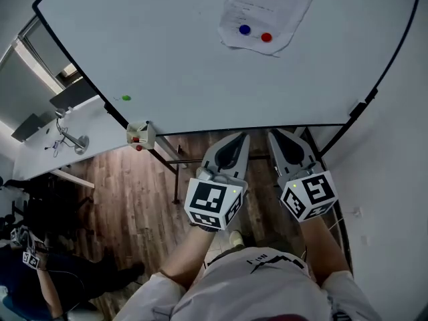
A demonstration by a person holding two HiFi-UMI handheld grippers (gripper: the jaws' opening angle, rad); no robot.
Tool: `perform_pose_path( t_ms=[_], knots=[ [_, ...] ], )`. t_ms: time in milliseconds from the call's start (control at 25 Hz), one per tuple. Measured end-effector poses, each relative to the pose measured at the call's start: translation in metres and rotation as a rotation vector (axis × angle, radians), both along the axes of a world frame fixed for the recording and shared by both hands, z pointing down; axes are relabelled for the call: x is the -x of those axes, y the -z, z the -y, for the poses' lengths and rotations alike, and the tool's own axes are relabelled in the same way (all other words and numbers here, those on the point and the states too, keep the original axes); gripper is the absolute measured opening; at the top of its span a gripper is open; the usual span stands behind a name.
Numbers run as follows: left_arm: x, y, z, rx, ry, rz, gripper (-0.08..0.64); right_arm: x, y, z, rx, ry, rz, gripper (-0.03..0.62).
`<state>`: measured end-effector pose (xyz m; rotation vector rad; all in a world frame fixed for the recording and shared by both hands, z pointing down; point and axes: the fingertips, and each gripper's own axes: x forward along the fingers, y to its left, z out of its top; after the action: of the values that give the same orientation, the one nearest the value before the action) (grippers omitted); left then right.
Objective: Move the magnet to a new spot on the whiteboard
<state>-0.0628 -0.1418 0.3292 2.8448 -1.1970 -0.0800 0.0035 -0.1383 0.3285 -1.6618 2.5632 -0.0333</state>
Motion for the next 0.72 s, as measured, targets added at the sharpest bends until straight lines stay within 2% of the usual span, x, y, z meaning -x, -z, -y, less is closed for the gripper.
perform_pose_path(
  t_ms=[360, 560, 720],
  knots=[
    [-0.023, 0.002, 0.055, 0.007, -0.002, 0.006, 0.011, -0.026, 0.013, 0.064, -0.044, -0.03, -0.001, 0.014],
    [-0.036, 0.014, 0.089, -0.001, 0.046, 0.011, 0.011, -0.041, 0.032, 0.108, -0.073, 0.024, 0.045, 0.015],
    [-0.05, 0.026, 0.117, -0.021, 0.09, 0.0, 0.011, -0.048, 0.041, 0.138, -0.091, 0.071, 0.038, 0.015]
  ],
)
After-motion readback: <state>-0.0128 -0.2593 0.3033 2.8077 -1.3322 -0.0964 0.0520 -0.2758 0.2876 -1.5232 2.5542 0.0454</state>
